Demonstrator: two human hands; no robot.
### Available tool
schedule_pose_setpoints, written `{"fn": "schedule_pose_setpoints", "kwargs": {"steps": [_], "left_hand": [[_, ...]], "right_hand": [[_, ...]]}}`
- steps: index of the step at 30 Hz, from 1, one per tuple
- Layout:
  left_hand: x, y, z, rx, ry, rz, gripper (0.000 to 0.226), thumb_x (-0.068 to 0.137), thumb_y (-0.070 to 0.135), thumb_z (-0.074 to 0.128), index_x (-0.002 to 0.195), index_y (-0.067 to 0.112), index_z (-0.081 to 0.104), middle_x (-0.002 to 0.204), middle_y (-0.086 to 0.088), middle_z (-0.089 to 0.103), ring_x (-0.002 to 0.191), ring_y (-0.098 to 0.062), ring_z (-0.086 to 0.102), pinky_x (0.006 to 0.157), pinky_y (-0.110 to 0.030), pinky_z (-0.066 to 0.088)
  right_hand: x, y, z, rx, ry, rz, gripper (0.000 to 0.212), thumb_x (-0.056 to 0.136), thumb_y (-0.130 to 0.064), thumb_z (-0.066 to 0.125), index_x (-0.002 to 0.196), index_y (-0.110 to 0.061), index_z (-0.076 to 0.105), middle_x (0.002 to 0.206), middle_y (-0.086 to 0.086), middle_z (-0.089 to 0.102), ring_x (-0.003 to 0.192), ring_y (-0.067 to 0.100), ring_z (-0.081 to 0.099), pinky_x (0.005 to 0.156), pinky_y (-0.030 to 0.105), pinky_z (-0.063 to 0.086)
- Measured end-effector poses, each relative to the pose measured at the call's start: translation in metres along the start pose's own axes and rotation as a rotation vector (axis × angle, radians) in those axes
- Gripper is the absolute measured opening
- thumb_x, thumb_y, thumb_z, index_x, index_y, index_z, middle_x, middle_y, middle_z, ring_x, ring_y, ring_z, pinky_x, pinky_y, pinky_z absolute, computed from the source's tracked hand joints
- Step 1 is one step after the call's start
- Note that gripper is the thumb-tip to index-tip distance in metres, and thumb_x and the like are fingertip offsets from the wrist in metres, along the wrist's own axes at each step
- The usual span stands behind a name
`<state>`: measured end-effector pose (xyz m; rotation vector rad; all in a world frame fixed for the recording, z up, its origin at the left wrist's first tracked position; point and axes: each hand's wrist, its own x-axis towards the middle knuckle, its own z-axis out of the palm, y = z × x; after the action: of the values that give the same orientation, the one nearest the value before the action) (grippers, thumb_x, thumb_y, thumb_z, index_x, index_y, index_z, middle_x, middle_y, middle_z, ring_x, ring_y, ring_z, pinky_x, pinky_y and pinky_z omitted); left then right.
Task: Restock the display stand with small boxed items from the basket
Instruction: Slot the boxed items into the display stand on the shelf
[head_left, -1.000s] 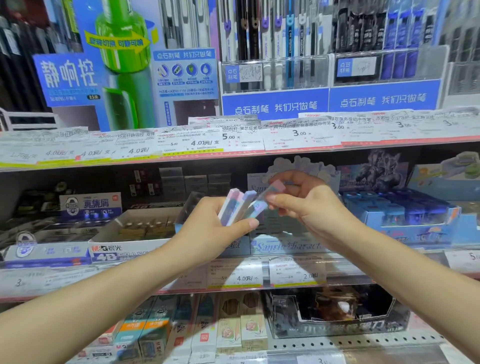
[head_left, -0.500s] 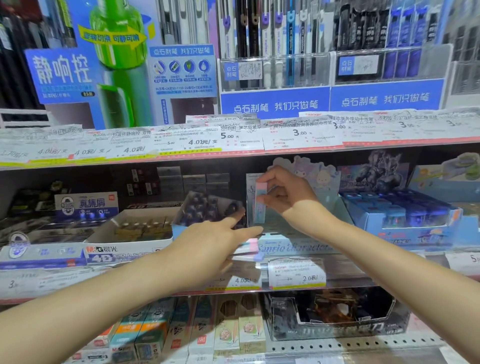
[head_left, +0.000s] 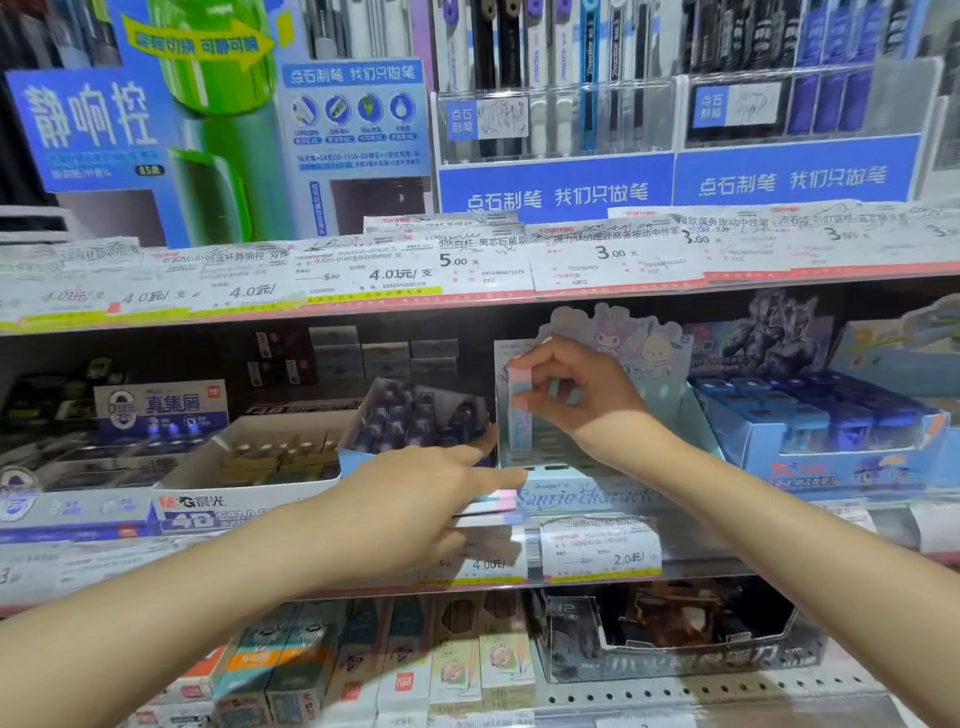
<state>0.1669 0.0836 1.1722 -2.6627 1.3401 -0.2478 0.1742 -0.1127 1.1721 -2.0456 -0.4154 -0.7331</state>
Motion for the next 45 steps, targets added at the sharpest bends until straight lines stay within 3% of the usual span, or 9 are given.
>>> {"fn": "schedule_pose_setpoints", "kwargs": {"steps": [7, 12, 17, 24, 30, 32, 35, 40, 45], "left_hand": [[0.000, 0.000, 0.000, 0.006, 0.008, 0.011, 0.066, 0.088, 0.021, 0.051, 0.142, 0.046, 0.022, 0.149, 0.004, 0.036, 0.114, -0.026, 0.055, 0.087, -0.042, 0.050], [-0.001, 0.001, -0.002, -0.001, 0.024, 0.032, 0.065, 0.088, 0.023, 0.051, 0.142, 0.046, 0.022, 0.147, 0.003, 0.038, 0.117, -0.027, 0.053, 0.088, -0.043, 0.049], [-0.001, -0.003, -0.001, -0.076, 0.041, 0.049, 0.063, 0.087, 0.021, 0.053, 0.141, 0.043, 0.029, 0.137, 0.003, 0.048, 0.117, -0.023, 0.053, 0.088, -0.039, 0.048], [-0.018, 0.000, -0.015, -0.484, 0.291, 0.071, 0.028, 0.079, 0.026, 0.048, 0.100, 0.014, 0.062, 0.093, -0.002, 0.064, 0.085, -0.014, 0.057, 0.078, -0.034, 0.044], [-0.018, 0.014, -0.027, -0.983, 0.033, -0.041, 0.004, 0.087, 0.013, 0.063, 0.086, 0.010, 0.062, 0.056, 0.002, 0.063, 0.054, -0.011, 0.054, 0.054, -0.023, 0.043], [-0.016, 0.017, -0.028, -1.036, -0.027, -0.095, 0.005, 0.087, 0.014, 0.062, 0.083, 0.013, 0.060, 0.048, 0.004, 0.057, 0.041, -0.009, 0.044, 0.042, -0.018, 0.036], [-0.015, 0.021, -0.025, -1.152, -0.097, -0.139, 0.008, 0.085, 0.015, 0.065, 0.079, 0.015, 0.060, 0.049, 0.002, 0.054, 0.042, -0.017, 0.039, 0.037, -0.016, 0.030], [-0.018, 0.019, -0.019, -1.661, -0.145, -0.149, 0.029, 0.078, 0.037, 0.066, 0.085, 0.009, 0.062, 0.060, -0.005, 0.060, 0.028, -0.005, 0.029, 0.035, -0.014, 0.023], [-0.021, 0.019, -0.016, -1.884, -0.188, -0.137, 0.027, 0.088, 0.031, 0.056, 0.079, 0.008, 0.067, 0.063, -0.004, 0.060, 0.025, -0.001, 0.027, 0.032, -0.010, 0.023]], "right_hand": [[-0.003, -0.002, 0.001, -0.073, -0.039, -0.044, 0.005, 0.079, -0.016, 0.068, 0.081, -0.020, 0.068, 0.080, -0.014, 0.060, 0.072, -0.013, 0.052, 0.063, 0.003, 0.036], [-0.001, 0.000, 0.003, 0.037, 0.027, -0.032, 0.028, 0.085, -0.009, 0.058, 0.064, -0.025, 0.066, 0.087, -0.016, 0.056, 0.081, -0.001, 0.055, 0.069, 0.008, 0.039], [-0.001, -0.002, 0.002, 0.033, -0.017, 0.058, 0.023, 0.089, -0.011, 0.052, 0.079, -0.011, 0.073, 0.089, -0.007, 0.059, 0.085, -0.004, 0.054, 0.076, 0.003, 0.036], [-0.025, -0.035, -0.014, 0.143, 0.021, 0.007, 0.025, 0.081, -0.027, 0.047, 0.094, -0.016, 0.065, 0.092, -0.003, 0.065, 0.075, -0.005, 0.055, 0.073, 0.006, 0.041], [-0.046, -0.070, -0.015, 0.253, -0.211, -0.050, 0.020, 0.081, -0.019, 0.053, 0.091, -0.009, 0.067, 0.080, -0.003, 0.066, 0.071, -0.004, 0.059, 0.063, 0.009, 0.044], [-0.048, -0.073, -0.014, 0.229, -0.185, -0.052, 0.017, 0.076, -0.023, 0.062, 0.089, -0.012, 0.068, 0.078, 0.001, 0.067, 0.071, 0.008, 0.061, 0.065, 0.023, 0.051], [-0.049, -0.074, -0.016, 0.172, -0.167, -0.054, 0.010, 0.072, -0.012, 0.074, 0.079, -0.016, 0.069, 0.080, 0.009, 0.072, 0.074, 0.029, 0.064, 0.074, 0.045, 0.053], [-0.047, -0.067, -0.030, 0.299, -0.225, 0.006, 0.010, 0.072, -0.004, 0.070, 0.075, -0.013, 0.066, 0.065, -0.003, 0.066, 0.057, 0.012, 0.059, 0.060, 0.019, 0.052], [-0.046, -0.060, -0.041, 0.474, -0.335, 0.017, 0.014, 0.067, -0.004, 0.072, 0.072, -0.017, 0.068, 0.071, -0.001, 0.068, 0.065, 0.010, 0.062, 0.066, 0.019, 0.053]]}}
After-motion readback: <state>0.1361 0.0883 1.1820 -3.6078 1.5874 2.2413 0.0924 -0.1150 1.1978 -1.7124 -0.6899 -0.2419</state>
